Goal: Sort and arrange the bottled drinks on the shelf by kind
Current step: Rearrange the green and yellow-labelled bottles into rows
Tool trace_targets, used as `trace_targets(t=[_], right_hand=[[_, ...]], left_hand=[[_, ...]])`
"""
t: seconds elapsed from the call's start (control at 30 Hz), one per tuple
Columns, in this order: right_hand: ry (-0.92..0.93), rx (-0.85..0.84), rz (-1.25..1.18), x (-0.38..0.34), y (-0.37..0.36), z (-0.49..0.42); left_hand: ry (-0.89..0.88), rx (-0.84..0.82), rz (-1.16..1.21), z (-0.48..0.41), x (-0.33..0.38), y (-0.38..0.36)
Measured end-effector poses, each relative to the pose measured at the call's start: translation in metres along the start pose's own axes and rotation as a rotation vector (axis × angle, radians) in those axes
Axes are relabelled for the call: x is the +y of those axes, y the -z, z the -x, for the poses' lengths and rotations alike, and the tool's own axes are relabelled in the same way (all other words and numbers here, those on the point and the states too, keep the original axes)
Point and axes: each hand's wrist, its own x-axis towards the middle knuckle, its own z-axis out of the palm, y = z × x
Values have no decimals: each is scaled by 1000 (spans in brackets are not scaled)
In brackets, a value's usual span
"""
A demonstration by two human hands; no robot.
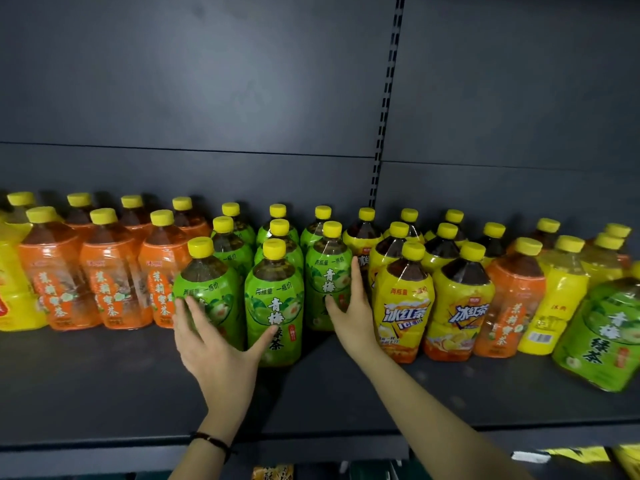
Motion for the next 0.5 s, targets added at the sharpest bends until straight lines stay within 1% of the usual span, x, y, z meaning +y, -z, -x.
trace_targets(t=[0.1,0.13,0.2,0.27,0.3,0.37,0.43,0.5], right_hand=[[-23,15,-3,-2,10,17],[-30,26,-5,-2,15,23],[-5,84,4,-1,27,38],[48,190,5,3,47,51],[68,252,0,5,59,56],[89,391,7,12,89,62],[72,527,40,19,122,63],[42,594,109,29,157,64]], left_hand=[[105,-34,151,18,-2,10],[109,-58,189,26,-1,13],[-11,-136,228,39,5,14],[-148,-283,285,45,20,8],[-177,-379,315,45,32,4],[-176,-537,378,45,61,-8],[-147,-600,444,45,89,-22],[-121,-611,477,46,113,-37]])
